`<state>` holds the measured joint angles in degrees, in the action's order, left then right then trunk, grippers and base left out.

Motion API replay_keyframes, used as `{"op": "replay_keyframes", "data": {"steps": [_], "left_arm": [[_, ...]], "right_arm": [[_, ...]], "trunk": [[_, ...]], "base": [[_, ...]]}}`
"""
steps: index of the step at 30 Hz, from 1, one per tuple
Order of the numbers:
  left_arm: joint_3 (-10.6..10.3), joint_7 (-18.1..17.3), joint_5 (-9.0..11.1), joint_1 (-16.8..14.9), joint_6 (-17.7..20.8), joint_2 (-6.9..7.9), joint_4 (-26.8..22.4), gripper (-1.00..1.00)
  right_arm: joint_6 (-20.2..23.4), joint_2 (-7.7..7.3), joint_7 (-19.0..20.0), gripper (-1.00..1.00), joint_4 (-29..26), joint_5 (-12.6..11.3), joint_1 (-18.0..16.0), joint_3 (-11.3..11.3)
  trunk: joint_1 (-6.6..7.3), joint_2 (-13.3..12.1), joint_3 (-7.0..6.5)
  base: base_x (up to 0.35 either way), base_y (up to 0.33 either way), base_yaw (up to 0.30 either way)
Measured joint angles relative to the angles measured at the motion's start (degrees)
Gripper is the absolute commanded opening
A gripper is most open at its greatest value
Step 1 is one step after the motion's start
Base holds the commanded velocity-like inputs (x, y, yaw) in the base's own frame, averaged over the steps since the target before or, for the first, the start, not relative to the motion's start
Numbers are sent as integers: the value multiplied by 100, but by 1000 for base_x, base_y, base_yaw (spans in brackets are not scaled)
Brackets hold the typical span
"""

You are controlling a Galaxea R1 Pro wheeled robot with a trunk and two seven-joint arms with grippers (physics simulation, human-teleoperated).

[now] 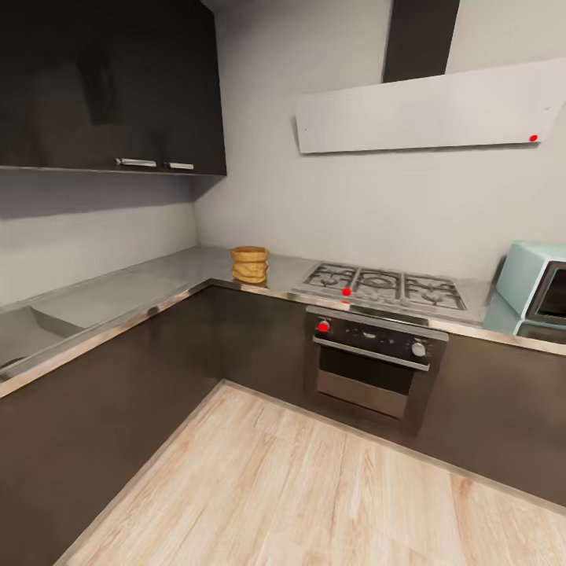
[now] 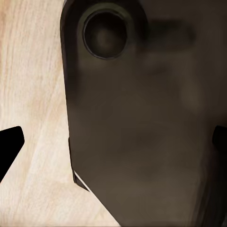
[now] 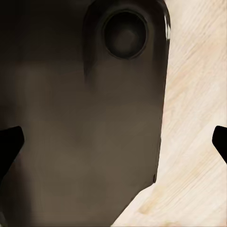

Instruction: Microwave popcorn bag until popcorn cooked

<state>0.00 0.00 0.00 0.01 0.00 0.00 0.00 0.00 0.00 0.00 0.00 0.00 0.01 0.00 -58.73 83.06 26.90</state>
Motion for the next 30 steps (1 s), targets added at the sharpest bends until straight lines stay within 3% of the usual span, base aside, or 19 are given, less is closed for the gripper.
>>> {"op": "replay_keyframes", "data": {"steps": [14,30], "left_arm": [[76,-8,19,-1,-20,-29,-141,100],[113,-15,70,-1,-24,-70,-208,100]], "right_arm": [[-37,-119,45,100,0,12,-16,-6],[-563,-158,14,100,8,-71,-17,-32]], "trunk": [[0,0,-2],[0,-1,-2]], "base": [[0,0,-6],[0,0,-233]]}}
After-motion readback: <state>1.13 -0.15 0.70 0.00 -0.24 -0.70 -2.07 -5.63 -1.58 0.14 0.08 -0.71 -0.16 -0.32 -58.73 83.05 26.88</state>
